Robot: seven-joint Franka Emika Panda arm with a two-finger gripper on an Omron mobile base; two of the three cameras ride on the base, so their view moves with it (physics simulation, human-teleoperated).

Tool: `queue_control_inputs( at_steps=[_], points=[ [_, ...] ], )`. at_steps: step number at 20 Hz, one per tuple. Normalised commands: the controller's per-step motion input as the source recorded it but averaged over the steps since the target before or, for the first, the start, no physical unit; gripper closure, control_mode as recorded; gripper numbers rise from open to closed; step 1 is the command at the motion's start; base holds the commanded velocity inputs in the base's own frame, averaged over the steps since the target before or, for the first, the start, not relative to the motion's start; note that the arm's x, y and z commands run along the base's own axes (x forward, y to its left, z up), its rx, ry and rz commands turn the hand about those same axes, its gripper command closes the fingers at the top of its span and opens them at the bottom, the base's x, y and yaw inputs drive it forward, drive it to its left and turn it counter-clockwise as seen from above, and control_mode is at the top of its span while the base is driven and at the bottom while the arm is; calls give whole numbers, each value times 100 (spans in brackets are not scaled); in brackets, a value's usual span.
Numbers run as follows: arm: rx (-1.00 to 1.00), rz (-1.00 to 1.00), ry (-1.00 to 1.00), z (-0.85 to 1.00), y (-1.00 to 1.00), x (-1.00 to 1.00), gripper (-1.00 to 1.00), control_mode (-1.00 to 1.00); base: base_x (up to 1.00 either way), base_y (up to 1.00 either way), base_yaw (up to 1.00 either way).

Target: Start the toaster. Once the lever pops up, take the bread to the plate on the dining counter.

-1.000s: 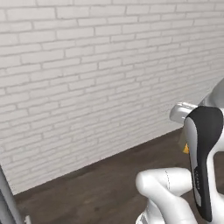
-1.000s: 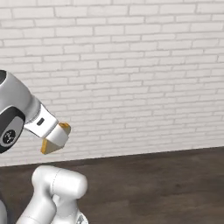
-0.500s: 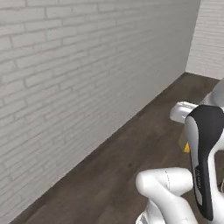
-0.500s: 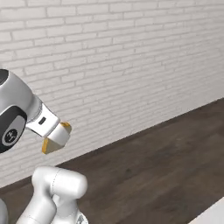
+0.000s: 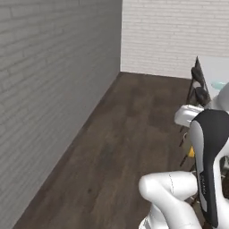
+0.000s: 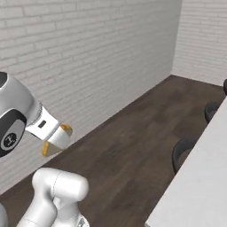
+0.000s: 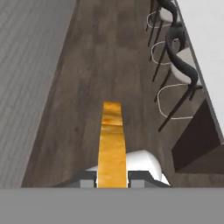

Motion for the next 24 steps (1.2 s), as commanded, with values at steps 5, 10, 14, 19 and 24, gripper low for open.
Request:
queue_control_inputs(
  at_steps=[5,10,14,19,24],
  points=[
    [0,0,0,0,0,0,100,100,100,0,-49],
    [0,0,0,0,0,0,100,100,100,0,-43],
    [0,0,0,0,0,0,100,100,100,2,-42],
    [0,0,0,0,0,0,100,100,95,32,-49],
    [0,0,0,0,0,0,100,100,73,62,-56]
  ],
)
